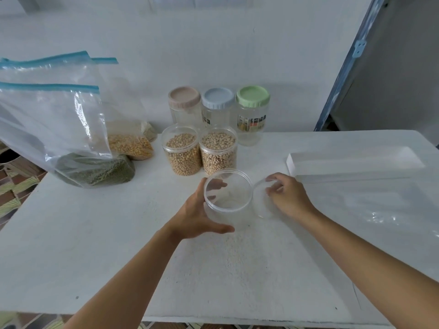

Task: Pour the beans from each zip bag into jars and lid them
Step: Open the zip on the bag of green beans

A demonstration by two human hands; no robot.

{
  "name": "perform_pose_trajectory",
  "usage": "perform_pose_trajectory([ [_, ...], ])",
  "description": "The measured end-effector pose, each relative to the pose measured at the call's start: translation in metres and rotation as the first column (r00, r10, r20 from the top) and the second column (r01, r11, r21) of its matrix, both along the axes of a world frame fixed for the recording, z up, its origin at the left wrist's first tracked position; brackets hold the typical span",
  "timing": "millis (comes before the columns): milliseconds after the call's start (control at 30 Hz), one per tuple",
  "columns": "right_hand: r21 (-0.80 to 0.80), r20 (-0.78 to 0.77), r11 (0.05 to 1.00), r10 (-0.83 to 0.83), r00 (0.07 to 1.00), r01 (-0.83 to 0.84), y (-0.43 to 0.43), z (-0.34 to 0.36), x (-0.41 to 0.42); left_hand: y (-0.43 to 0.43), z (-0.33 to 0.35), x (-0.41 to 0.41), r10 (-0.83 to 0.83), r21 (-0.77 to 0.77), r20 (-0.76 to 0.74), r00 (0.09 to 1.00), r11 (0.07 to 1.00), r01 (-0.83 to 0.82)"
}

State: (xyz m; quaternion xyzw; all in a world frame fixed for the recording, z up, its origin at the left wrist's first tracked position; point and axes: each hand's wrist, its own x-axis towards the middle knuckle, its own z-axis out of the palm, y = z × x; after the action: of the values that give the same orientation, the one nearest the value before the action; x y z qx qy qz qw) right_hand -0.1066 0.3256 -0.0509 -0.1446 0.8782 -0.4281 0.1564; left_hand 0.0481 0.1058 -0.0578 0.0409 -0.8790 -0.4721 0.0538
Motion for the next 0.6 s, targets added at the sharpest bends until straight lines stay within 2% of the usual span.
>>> perform_pose_trajectory([
  [67,0.171,-0.217,0.979,0.144,0.966,-0.108,0.0,-0.01,-0.002,0.0,0.001,0.0,0.004,0.033,0.017,1.0,0.999,-0.005],
  [133,0.314,-0.336,0.931,0.29,0.896,-0.184,-0.002,-0.017,-0.002,0.001,0.002,0.001,-0.001,0.081,0.041,0.999,0.997,-0.002],
  [200,0.439,-0.4,0.873,0.4,0.825,-0.211,-0.004,-0.02,0.002,0.003,0.004,0.002,-0.009,0.098,0.067,0.998,0.995,0.002],
  [267,0.466,-0.408,0.857,0.427,0.807,-0.218,-0.006,-0.02,0.004,0.004,0.007,0.002,-0.017,0.1,0.109,0.994,0.995,0.006],
  [333,0.391,-0.41,0.897,0.368,0.835,-0.204,-0.008,-0.016,0.003,0.004,0.012,0.003,-0.025,0.1,0.165,0.986,0.995,0.009],
  [433,-0.009,-0.375,0.984,0.162,0.913,-0.179,-0.016,0.013,0.005,-0.005,0.023,0.012,-0.055,0.116,0.214,0.975,0.993,0.031],
  [500,-0.209,-0.353,0.959,0.11,0.929,-0.193,-0.026,0.044,0.012,-0.016,0.035,0.024,-0.047,0.136,0.212,0.976,0.991,0.018],
  [600,-0.329,-0.436,0.882,0.175,0.883,-0.337,-0.048,0.091,0.027,-0.03,0.065,0.045,0.094,0.131,0.15,0.984,0.985,-0.114],
])
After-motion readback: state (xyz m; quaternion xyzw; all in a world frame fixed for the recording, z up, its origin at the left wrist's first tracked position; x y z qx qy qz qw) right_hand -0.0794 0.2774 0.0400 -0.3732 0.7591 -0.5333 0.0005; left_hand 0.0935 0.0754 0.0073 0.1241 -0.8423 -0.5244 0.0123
